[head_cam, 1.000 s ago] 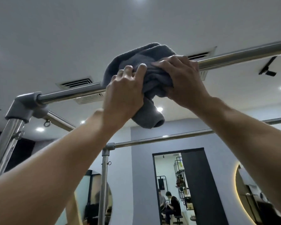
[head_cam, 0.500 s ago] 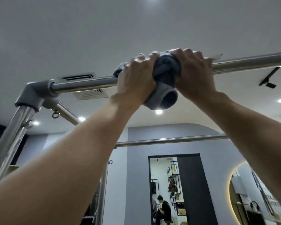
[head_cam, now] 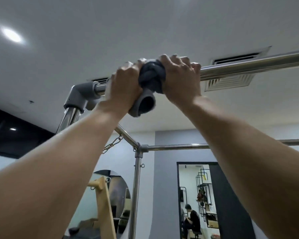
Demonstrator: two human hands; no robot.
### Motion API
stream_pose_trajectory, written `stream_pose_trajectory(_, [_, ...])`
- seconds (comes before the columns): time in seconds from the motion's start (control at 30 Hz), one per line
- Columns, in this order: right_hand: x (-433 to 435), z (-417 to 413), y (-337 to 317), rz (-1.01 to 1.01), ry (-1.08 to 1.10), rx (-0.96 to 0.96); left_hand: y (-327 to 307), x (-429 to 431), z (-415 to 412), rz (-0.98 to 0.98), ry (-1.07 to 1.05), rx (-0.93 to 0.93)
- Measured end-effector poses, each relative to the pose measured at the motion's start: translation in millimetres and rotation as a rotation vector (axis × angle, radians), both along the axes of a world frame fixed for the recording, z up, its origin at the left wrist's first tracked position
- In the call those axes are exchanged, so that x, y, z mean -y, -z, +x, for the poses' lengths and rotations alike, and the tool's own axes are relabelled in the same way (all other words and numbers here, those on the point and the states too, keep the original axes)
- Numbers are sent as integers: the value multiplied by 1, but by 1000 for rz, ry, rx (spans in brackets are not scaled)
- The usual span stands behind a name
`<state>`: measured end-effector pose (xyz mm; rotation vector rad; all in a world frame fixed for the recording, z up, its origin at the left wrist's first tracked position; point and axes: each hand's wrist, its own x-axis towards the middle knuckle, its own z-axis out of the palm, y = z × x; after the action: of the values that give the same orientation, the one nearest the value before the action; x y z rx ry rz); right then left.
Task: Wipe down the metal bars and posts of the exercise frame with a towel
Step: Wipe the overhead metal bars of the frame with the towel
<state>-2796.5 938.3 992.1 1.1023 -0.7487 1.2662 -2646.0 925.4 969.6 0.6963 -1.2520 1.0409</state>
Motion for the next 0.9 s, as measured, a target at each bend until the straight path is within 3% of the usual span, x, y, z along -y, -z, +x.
stream_pose_trajectory(0.13, [19,49,6,72,-17,-61,16,15,30,15,0,-111])
stream_pose_trajectory(0.3, [12,10,17,-16,-19,-148,30,16,15,-49,-39,2])
stream_pose_trajectory(0.47, [13,53,-2,137,-30,-8,-1,15,50,73,-30,-30])
stream_pose_trajectory(0.6, [26,90,8,207,-91,-98,14,24,76,129,-83,-70])
stream_pose_trajectory(0.73, [14,54,17,158,-163,-186,31,23,55,46,-76,-49])
stream_pose_trajectory(0.9, [-2,16,15,136,-137,-103,24,13,4,33,-64,-48])
